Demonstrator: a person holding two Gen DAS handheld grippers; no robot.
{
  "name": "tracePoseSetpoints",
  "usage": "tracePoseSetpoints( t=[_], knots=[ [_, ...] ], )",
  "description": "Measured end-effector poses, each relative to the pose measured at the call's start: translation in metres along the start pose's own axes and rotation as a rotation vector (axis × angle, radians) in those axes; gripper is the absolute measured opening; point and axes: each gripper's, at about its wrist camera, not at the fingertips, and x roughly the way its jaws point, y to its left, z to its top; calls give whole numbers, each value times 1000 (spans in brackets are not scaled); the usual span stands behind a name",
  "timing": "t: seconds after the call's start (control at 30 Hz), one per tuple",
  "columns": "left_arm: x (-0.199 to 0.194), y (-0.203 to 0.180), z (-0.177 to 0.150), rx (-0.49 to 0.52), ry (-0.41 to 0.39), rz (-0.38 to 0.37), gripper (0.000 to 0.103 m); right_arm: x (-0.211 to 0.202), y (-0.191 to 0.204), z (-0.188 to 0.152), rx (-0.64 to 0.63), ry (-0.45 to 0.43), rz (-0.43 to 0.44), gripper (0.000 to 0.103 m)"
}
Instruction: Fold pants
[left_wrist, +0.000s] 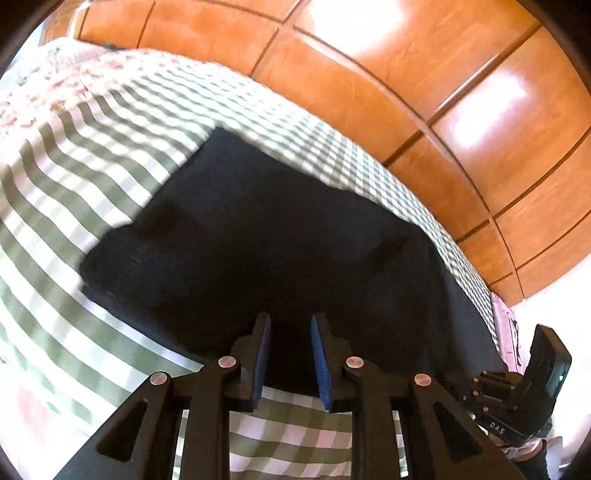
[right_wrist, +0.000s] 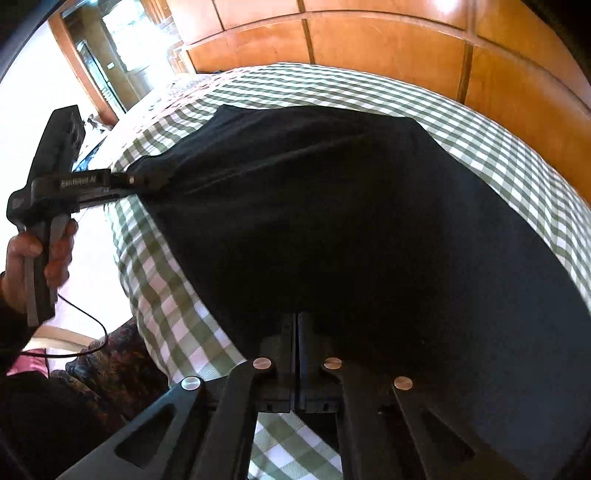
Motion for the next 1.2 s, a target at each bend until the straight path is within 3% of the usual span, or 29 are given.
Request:
tracePoseSetpoints(
  t=[0.13, 0.2, 0.37, 0.5, 0.8, 1.0, 1.07, 1.2],
  knots=[
    [-17, 22, 12, -39, -36, 5, 22, -15, 4, -13, 29, -32, 63, 1],
    [-20, 32, 23, -59, -46, 37, 22, -3, -1, -21, 74, -12, 44, 1],
    [-27, 56, 57, -94, -97, 100, 27, 2, -27, -29, 256, -44, 183, 2],
    [-31, 77, 93, -142, -116, 105, 30, 2, -28, -33, 292, -63, 193, 2],
    [12, 107, 151, -202, -34, 37, 30, -2, -42, -42, 381, -96, 231, 3],
    [70, 83, 164, -124, 65, 24, 30, -3, -47, -42, 403, -94, 243, 3],
    [88, 76, 168, -92, 94, 59, 30, -2, -47, -43, 410, -96, 246, 3],
    [103, 73, 172, -83, 122, 53, 29, -1, -51, -45, 430, -107, 262, 3]
  ],
)
